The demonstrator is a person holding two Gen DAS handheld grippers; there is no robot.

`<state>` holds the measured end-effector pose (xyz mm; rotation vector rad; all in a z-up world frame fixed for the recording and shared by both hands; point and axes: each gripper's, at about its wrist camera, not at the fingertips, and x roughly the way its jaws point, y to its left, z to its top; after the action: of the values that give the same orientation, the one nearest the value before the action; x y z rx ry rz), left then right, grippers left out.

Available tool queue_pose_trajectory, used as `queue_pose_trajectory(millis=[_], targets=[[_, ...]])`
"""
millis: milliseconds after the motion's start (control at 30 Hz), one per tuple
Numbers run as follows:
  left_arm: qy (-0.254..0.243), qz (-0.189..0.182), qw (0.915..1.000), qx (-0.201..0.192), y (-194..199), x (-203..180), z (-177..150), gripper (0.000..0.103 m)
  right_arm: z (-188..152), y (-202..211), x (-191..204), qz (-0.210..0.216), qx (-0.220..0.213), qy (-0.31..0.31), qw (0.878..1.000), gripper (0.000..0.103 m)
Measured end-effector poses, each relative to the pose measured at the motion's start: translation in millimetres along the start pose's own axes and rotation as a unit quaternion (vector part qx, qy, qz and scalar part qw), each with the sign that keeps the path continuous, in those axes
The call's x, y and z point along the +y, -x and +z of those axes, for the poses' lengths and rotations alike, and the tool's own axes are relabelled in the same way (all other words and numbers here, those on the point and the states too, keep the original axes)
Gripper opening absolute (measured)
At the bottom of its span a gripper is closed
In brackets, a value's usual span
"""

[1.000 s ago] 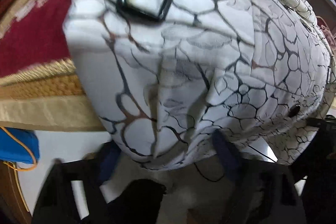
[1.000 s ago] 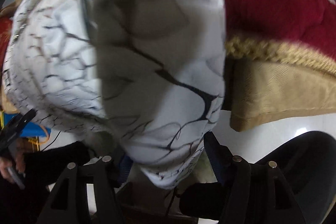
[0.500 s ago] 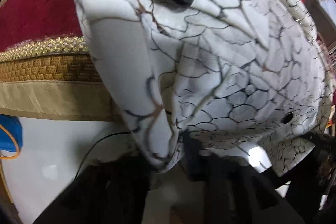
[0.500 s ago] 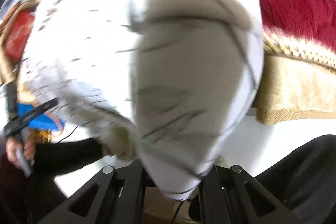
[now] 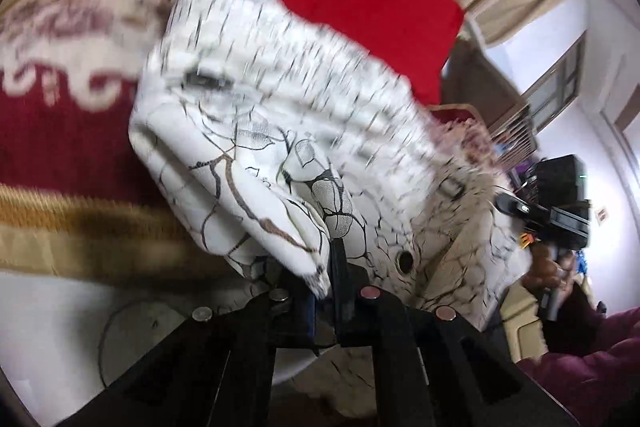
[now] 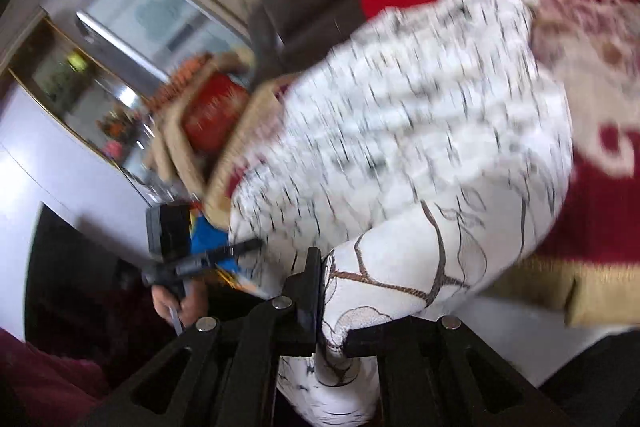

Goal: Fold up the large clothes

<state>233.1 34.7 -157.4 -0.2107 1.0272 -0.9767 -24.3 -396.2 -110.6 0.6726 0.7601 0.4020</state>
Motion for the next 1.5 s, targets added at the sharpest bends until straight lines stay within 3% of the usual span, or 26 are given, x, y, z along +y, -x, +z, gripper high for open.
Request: queue_pose_trajectory(millis=[67,167,233,333,433,533,633,700,767,900,967,1067,1100,1133,1167,1233,1400,1500], targets=[[0.001,-0.013,0.9997,-0.019,12.0,-5.6,14.3,0.006,23.9,-0.4,14.4,0.014,-0.027,-0.010,0.999,0.007],[0.005,-0.027,0.9977,-0.062,37.1,-6.8,45.1,0.006,64.3,9.2,4.8,0.016,-0.087,-0.034,0.995,0.007],[0.006,-0.017,0.9955,-0.093,44.2,-2.4,75.3,0.006,85.8,9.3,2.5,0.009,-0.125,-0.049,0.991,0.007],[0.036,0.013,0.9941,-0.101,28.9,15.9,112.6,0.006,119.2,16.6,-33.8,-0.010,-0.166,-0.104,0.981,0.007],[0.069,0.039,0.9941,-0.075,-6.2,39.2,123.7,0.007,142.0,6.1,-72.7,-0.052,-0.167,-0.147,0.974,0.007],[0.079,0.079,0.9930,-0.038,-47.4,46.8,122.9,0.010,146.5,-15.3,-108.9,-0.084,-0.137,-0.197,0.967,0.007],[0.098,0.084,0.9906,-0.045,-56.8,52.9,112.6,0.011,138.9,-22.3,-120.9,-0.083,-0.108,-0.216,0.967,0.011],[0.108,0.068,0.9904,-0.053,-51.8,53.4,106.2,0.024,135.6,-22.2,-118.2,-0.080,-0.099,-0.211,0.969,0.012],[0.122,0.039,0.9905,-0.051,-44.9,51.9,99.0,0.041,138.9,-23.5,-112.2,-0.087,-0.092,-0.196,0.972,0.023],[0.108,0.031,0.9928,-0.042,-35.7,39.4,87.1,0.071,136.4,-15.3,-90.5,-0.085,-0.082,-0.162,0.980,0.068],[0.099,0.040,0.9938,-0.032,-41.9,31.3,81.3,0.075,130.7,-14.3,-78.2,-0.086,-0.084,-0.146,0.982,0.068],[0.095,0.049,0.9942,-0.014,-49.8,30.6,70.6,0.072,123.3,-17.5,-66.5,-0.077,-0.068,-0.130,0.986,0.068],[0.090,0.053,0.9945,-0.012,-50.7,29.7,68.9,0.053,121.3,-19.3,-63.1,-0.073,-0.061,-0.123,0.988,0.057],[0.080,0.062,0.9948,-0.008,-51.0,27.8,67.6,0.039,119.4,-22.5,-56.9,-0.071,-0.051,-0.111,0.990,0.028],[0.075,0.060,0.9954,0.000,-51.2,26.8,67.3,0.025,118.5,-26.1,-49.8,-0.077,-0.039,-0.097,0.992,0.020],[0.063,0.047,0.9969,0.005,-46.8,21.7,68.9,0.011,119.1,-28.2,-37.1,-0.095,-0.033,-0.074,0.992,0.015],[0.044,0.000,0.9990,0.000,-20.4,6.6,90.2,0.008,138.0,-15.9,-10.7,-0.064,-0.054,-0.045,0.995,0.014],[0.054,-0.026,0.9978,-0.028,2.1,9.5,122.8,0.008,163.9,-3.7,-15.7,-0.035,-0.092,-0.060,0.993,0.014]])
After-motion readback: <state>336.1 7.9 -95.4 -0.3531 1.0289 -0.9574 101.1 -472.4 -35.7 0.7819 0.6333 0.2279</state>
